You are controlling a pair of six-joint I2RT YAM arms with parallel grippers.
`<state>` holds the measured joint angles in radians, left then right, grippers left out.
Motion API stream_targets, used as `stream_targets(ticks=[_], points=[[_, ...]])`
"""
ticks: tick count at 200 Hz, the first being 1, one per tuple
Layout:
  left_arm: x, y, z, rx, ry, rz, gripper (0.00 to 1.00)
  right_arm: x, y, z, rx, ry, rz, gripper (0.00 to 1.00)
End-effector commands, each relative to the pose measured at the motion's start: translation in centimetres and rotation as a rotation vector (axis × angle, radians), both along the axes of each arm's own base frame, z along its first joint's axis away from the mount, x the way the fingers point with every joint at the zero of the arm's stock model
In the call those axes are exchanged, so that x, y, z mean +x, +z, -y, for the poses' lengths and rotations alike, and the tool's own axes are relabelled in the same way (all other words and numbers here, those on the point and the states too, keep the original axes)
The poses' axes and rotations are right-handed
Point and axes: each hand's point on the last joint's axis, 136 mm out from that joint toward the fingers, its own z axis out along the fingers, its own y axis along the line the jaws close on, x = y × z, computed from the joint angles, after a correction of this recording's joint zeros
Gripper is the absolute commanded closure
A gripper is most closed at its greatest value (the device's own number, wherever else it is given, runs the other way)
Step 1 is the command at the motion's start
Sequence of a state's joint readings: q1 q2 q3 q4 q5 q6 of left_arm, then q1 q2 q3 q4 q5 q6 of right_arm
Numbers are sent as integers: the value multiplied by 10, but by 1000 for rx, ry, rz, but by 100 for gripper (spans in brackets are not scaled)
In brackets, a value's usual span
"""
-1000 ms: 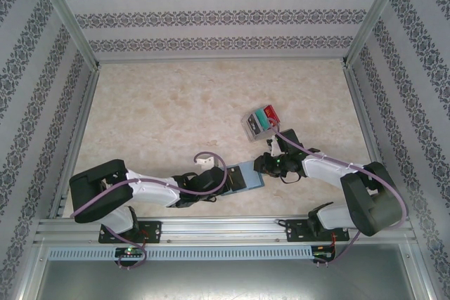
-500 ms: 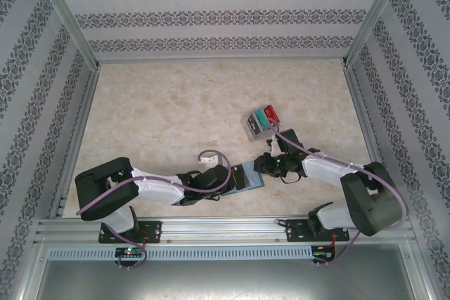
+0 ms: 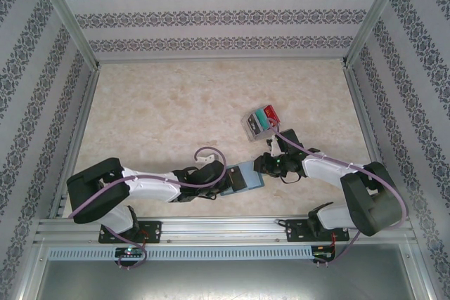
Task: Put the credit cards into the card holder
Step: Insert the credit card into the card slot.
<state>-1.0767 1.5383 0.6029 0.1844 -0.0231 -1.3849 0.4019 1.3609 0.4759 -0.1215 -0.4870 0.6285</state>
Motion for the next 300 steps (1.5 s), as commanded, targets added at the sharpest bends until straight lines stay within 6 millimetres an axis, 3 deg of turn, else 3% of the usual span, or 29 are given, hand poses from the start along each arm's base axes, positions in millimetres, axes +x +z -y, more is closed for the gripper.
stream_targets(ticks=[1, 59, 97, 132, 146, 192, 252, 278, 300], points=[[-4, -1, -3, 17, 9, -67, 100, -13, -22, 11, -85, -1, -56, 71], [-1, 7, -7, 7, -4, -57, 100, -13, -21, 11, -83, 1, -54, 71], [8, 24, -8, -7, -13, 4, 100, -14, -22, 11, -82, 3, -60, 71], [12, 30, 0, -45, -31, 33, 100, -14, -23, 11, -82, 5, -64, 71], [12, 29, 5, -49, -42, 28, 95, -14, -22, 11, -82, 5, -63, 71], [15, 28, 18, -86, -55, 27, 94, -14, -22, 11, -81, 5, -63, 71], [20, 39, 24, -120, -62, 62, 80, -14, -22, 10, -81, 7, -64, 70], [21, 39, 26, -127, -61, 63, 80, -14, -22, 10, -81, 7, -64, 70], [21, 37, 27, -123, -65, 58, 88, -14, -22, 10, -82, 8, -62, 70]])
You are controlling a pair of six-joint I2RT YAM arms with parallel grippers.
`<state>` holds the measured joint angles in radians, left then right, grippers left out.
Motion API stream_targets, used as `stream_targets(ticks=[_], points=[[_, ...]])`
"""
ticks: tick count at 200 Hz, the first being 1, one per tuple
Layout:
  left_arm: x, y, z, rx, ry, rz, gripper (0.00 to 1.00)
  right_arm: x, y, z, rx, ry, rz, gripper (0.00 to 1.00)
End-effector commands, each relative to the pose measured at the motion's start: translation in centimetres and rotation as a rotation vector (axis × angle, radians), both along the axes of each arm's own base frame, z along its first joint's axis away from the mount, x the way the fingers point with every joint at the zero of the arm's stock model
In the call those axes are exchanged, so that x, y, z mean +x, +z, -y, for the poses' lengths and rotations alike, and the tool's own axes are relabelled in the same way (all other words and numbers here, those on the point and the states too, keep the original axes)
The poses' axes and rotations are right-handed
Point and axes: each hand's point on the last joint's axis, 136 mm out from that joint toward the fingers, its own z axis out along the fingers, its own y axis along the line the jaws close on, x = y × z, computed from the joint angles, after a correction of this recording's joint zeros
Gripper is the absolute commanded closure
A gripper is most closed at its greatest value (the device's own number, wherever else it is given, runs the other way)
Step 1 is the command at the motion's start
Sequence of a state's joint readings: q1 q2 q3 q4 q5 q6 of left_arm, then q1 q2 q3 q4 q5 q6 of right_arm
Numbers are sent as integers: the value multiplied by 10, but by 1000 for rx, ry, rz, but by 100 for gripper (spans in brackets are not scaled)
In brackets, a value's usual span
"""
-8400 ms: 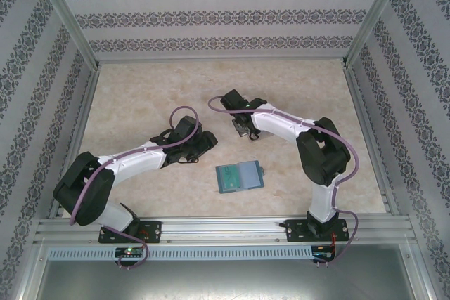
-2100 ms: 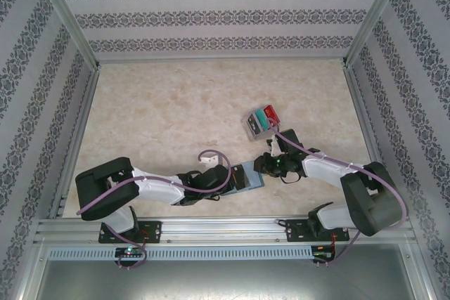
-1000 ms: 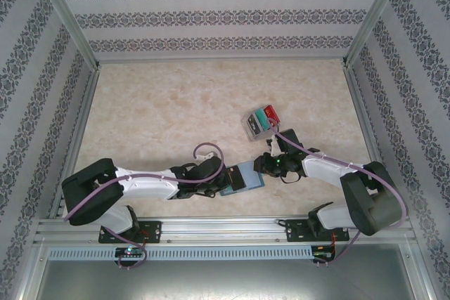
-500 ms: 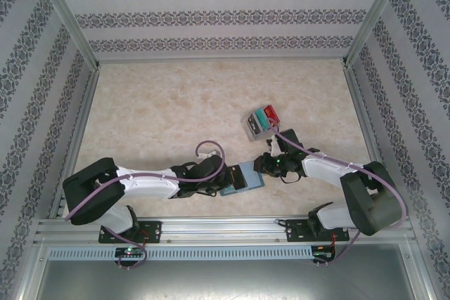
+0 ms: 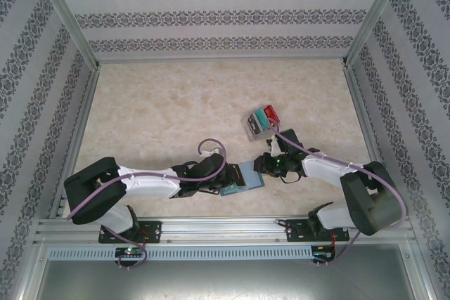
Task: Put the credit cards into the card holder
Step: Insert the credit card into the card slot.
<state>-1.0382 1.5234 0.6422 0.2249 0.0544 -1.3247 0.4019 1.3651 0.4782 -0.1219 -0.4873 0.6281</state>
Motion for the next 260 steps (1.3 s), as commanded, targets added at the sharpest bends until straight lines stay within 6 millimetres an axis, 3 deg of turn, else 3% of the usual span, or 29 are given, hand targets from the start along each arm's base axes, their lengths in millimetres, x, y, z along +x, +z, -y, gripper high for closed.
stream_targets(ticks=[1, 22, 54, 85, 171, 260], points=[[9, 10, 9, -35, -6, 21, 89, -14, -22, 11, -81, 7, -60, 70], [7, 4, 3, -11, 7, 5, 100, -14, -22, 11, -81, 6, -60, 70], [1, -7, -16, 35, 34, -33, 100, -14, -22, 11, -83, 6, -61, 71], [-2, -7, -20, 2, 28, -41, 100, -14, -22, 11, -82, 5, -60, 70], [0, -17, 6, -45, -31, -61, 100, -14, -22, 11, -83, 6, -61, 70], [2, -21, 9, -48, -33, -58, 100, -15, -22, 11, -82, 7, -65, 70]])
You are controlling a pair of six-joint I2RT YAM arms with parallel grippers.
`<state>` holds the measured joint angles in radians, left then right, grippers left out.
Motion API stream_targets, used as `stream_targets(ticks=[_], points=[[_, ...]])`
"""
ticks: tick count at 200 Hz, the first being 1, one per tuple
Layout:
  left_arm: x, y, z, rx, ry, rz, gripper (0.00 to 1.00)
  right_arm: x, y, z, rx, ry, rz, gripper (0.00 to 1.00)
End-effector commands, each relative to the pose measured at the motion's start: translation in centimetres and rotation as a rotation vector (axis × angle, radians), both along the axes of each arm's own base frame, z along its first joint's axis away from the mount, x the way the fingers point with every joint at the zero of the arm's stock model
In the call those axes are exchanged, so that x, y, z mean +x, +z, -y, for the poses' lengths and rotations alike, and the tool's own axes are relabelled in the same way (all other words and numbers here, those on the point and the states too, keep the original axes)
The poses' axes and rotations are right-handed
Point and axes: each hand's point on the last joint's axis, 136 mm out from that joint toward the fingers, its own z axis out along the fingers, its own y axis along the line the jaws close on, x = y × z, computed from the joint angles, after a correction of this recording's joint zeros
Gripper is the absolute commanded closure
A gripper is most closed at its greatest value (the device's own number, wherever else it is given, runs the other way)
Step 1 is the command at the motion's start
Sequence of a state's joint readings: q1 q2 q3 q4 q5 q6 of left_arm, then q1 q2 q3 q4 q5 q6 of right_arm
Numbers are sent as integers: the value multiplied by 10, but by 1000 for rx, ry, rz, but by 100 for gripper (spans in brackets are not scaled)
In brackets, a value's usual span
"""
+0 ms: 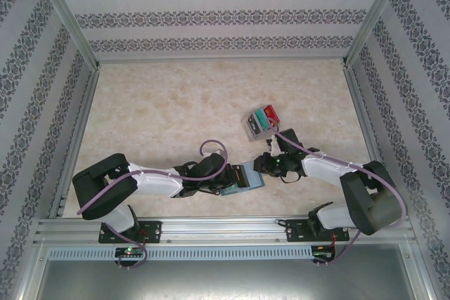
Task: Put the credit cards into the card holder
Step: Insert the credit card into the card slot.
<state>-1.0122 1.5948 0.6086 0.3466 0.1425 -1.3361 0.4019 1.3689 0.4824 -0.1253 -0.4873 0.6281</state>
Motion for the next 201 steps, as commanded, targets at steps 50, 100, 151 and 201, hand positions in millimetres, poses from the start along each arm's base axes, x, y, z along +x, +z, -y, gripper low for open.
stream_targets(ticks=[50, 100, 151, 201], points=[[9, -7, 18, 34, -37, -15, 94, -16, -22, 11, -80, 4, -61, 70], [4, -16, 7, 103, -24, -48, 83, -15, -21, 13, -83, -2, -55, 70], [3, -12, -10, 195, -13, -42, 78, -15, -21, 12, -81, 2, -59, 70], [5, -15, 15, 147, -66, -45, 90, -15, -21, 11, -79, 5, -59, 70]])
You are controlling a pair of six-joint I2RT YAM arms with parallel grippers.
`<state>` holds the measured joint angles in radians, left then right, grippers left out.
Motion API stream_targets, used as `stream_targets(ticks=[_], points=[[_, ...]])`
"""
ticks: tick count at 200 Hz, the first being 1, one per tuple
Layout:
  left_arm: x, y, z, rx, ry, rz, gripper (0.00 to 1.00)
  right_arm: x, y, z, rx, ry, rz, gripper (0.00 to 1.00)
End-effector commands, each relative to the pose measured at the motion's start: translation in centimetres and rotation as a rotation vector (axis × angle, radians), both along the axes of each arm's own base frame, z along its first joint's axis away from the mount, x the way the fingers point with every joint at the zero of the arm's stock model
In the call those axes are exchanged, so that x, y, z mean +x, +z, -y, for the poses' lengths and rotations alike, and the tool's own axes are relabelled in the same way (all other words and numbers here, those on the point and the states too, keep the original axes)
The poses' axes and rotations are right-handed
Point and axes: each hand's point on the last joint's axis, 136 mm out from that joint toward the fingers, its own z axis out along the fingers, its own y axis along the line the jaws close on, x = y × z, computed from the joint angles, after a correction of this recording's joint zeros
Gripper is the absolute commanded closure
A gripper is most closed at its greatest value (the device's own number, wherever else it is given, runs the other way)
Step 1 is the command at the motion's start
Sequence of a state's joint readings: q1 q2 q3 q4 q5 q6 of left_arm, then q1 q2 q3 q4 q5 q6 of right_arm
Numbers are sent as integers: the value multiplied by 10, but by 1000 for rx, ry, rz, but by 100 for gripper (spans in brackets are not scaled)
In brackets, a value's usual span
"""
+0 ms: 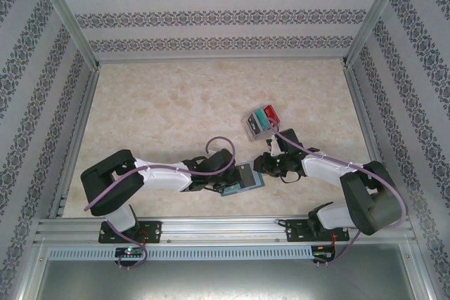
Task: Put the credit cards into the card holder
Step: Insert the credit card into the card slot.
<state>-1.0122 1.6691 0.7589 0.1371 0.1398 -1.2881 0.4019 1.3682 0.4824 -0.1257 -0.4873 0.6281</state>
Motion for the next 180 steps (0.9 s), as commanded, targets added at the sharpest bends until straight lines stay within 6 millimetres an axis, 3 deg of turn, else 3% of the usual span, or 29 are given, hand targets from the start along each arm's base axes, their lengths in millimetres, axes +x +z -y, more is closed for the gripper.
stream_targets(ticks=[1, 54, 107, 129, 143, 154, 180], points=[[0, -5, 9, 16, -35, -8, 90, -15, -21, 11, -79, 5, -59, 70], [0, -15, 17, 18, -44, -25, 91, -15, -21, 11, -78, 6, -60, 70], [1, -5, 19, 16, -58, -2, 89, -15, -20, 11, -76, 7, -58, 70], [1, 10, -2, 54, -21, 40, 86, -12, -12, 8, -58, 17, -37, 70], [2, 22, -23, 97, 12, 79, 73, -8, -2, 9, -62, 12, -13, 69], [3, 28, -40, 149, 32, 98, 70, -5, 5, 8, -56, 8, 8, 68], [2, 25, -80, 229, 108, 73, 53, 0, 5, 8, -68, -9, -4, 68]])
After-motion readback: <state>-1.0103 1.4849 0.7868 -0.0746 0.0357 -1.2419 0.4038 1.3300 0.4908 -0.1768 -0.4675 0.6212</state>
